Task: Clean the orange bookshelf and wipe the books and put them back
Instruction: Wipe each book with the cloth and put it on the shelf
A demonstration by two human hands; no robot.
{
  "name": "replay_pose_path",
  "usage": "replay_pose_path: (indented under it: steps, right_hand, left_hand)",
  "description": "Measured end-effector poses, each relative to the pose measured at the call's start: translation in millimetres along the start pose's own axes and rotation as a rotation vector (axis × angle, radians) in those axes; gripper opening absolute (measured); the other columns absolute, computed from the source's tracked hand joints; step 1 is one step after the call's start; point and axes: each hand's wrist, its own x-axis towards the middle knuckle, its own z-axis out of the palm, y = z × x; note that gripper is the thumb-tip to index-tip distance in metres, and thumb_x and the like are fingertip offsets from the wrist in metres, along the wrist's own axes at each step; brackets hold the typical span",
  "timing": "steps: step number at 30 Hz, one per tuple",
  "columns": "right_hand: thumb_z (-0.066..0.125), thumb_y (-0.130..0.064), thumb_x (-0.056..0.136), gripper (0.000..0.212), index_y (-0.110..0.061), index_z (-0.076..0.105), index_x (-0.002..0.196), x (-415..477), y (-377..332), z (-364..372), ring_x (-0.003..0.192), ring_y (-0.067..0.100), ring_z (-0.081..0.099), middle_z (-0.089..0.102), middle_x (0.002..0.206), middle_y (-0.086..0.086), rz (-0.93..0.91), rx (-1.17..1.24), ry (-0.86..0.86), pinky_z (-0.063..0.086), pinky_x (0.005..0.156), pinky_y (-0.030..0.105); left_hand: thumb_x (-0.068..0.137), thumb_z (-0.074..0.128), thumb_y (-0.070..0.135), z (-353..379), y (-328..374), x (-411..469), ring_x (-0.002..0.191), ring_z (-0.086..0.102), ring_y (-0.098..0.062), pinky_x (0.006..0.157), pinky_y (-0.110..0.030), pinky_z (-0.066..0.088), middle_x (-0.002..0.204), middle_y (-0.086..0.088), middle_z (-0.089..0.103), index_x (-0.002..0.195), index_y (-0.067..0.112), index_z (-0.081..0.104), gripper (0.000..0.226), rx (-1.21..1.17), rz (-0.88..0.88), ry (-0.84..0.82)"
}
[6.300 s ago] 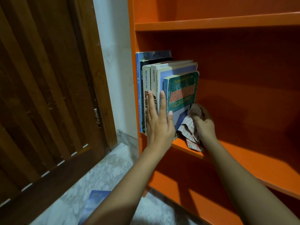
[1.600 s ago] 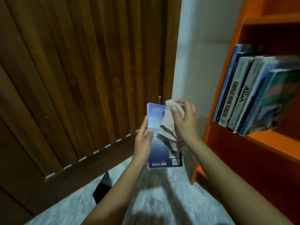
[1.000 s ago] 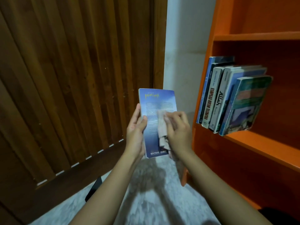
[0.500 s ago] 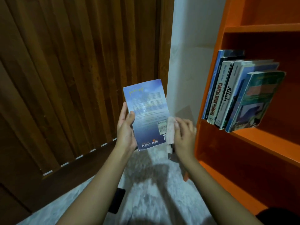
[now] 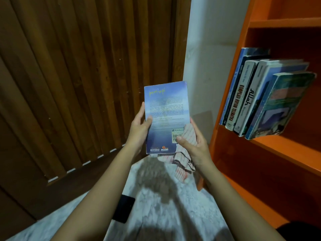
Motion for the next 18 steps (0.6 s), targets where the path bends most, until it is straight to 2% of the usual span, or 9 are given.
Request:
replay_pose_path:
  steps: [2, 4, 7, 9, 10, 12, 14, 16, 18]
  right_hand:
    - [0.065, 0.009, 0.08, 0.073, -0.016, 0.036, 0.142, 1, 1, 1, 0.114, -0.001, 0.057, 0.056, 0.129, -0.005, -0.023, -0.058, 0.036, 0.048, 0.084, 0.013]
    - [0.069, 0.004, 0.08, 0.074, -0.024, 0.036, 0.141, -1, 4, 1, 0.115, -0.007, 0.053, 0.053, 0.132, -0.007, -0.049, -0.172, 0.065, 0.045, 0.084, 0.008]
    - [0.068, 0.002, 0.082, 0.072, -0.026, 0.035, 0.141, -11, 9, 7, 0.118, -0.007, 0.048, 0.047, 0.137, -0.009, -0.082, -0.298, 0.058, 0.042, 0.084, 0.003]
    - [0.067, 0.002, 0.082, 0.071, -0.023, 0.037, 0.142, -18, 13, 10, 0.115, -0.02, 0.041, 0.043, 0.136, -0.012, -0.123, -0.426, 0.032, 0.035, 0.086, -0.003]
    - [0.068, -0.001, 0.082, 0.073, -0.024, 0.037, 0.143, -21, 17, 11, 0.113, -0.026, 0.038, 0.043, 0.134, -0.014, -0.149, -0.499, 0.022, 0.032, 0.087, -0.005]
    - [0.07, -0.005, 0.08, 0.076, -0.029, 0.036, 0.144, -27, 21, 11, 0.109, -0.027, 0.04, 0.045, 0.132, -0.016, -0.191, -0.591, 0.002, 0.032, 0.089, -0.003]
    - [0.071, -0.011, 0.081, 0.076, -0.032, 0.033, 0.144, -31, 24, 14, 0.105, -0.015, 0.05, 0.051, 0.127, -0.015, -0.235, -0.665, -0.009, 0.037, 0.089, 0.0]
    - [0.068, -0.015, 0.083, 0.074, -0.036, 0.031, 0.144, -33, 25, 20, 0.094, -0.003, 0.057, 0.062, 0.118, -0.01, -0.293, -0.746, -0.019, 0.042, 0.08, 0.004]
    - [0.057, -0.017, 0.083, 0.069, -0.037, 0.031, 0.143, -34, 24, 25, 0.085, 0.006, 0.061, 0.068, 0.107, -0.003, -0.404, -0.861, 0.001, 0.046, 0.07, 0.014]
  left_hand:
    - [0.094, 0.056, 0.018, 1, -1, 3, 0.141, 0.018, -0.021, 0.114, -0.039, 0.026, 0.153, -0.001, 0.018, 0.143, 0.03, 0.037, 0.053, 0.48, 0.028, 0.097]
    - [0.094, 0.055, 0.018, 7, -2, -3, 0.141, 0.01, -0.021, 0.116, -0.036, 0.014, 0.152, -0.004, 0.016, 0.142, 0.027, 0.038, 0.052, 0.674, 0.128, 0.102]
    - [0.097, 0.047, 0.032, 22, -7, -14, 0.134, 0.033, -0.021, 0.111, -0.046, 0.033, 0.147, -0.003, 0.029, 0.147, 0.036, 0.021, 0.056, 0.475, 0.12, -0.161]
    - [0.095, 0.043, 0.045, 31, -4, -19, 0.132, 0.04, -0.025, 0.105, -0.048, 0.042, 0.153, -0.002, 0.023, 0.146, 0.046, 0.002, 0.065, 0.325, 0.035, -0.26]
    - [0.094, 0.043, 0.049, 33, -2, -21, 0.132, 0.041, -0.026, 0.104, -0.046, 0.043, 0.155, -0.001, 0.021, 0.145, 0.048, -0.005, 0.07, 0.317, 0.034, -0.247]
    - [0.09, 0.047, 0.053, 34, 0, -23, 0.123, 0.049, -0.022, 0.1, -0.04, 0.047, 0.149, 0.0, 0.032, 0.145, 0.048, -0.007, 0.077, 0.367, 0.093, -0.13]
    - [0.09, 0.053, 0.049, 34, -2, -23, 0.102, 0.059, -0.01, 0.088, -0.034, 0.055, 0.13, 0.006, 0.045, 0.146, 0.045, 0.0, 0.077, 0.355, 0.164, -0.001]
    - [0.094, 0.052, 0.037, 33, -6, -21, 0.084, 0.064, -0.011, 0.072, -0.026, 0.058, 0.116, 0.004, 0.055, 0.149, 0.038, 0.008, 0.07, 0.328, 0.214, 0.092]
    - [0.097, 0.048, 0.026, 33, -6, -20, 0.077, 0.066, -0.013, 0.062, -0.021, 0.056, 0.102, -0.003, 0.061, 0.149, 0.029, 0.013, 0.063, 0.265, 0.27, 0.15]
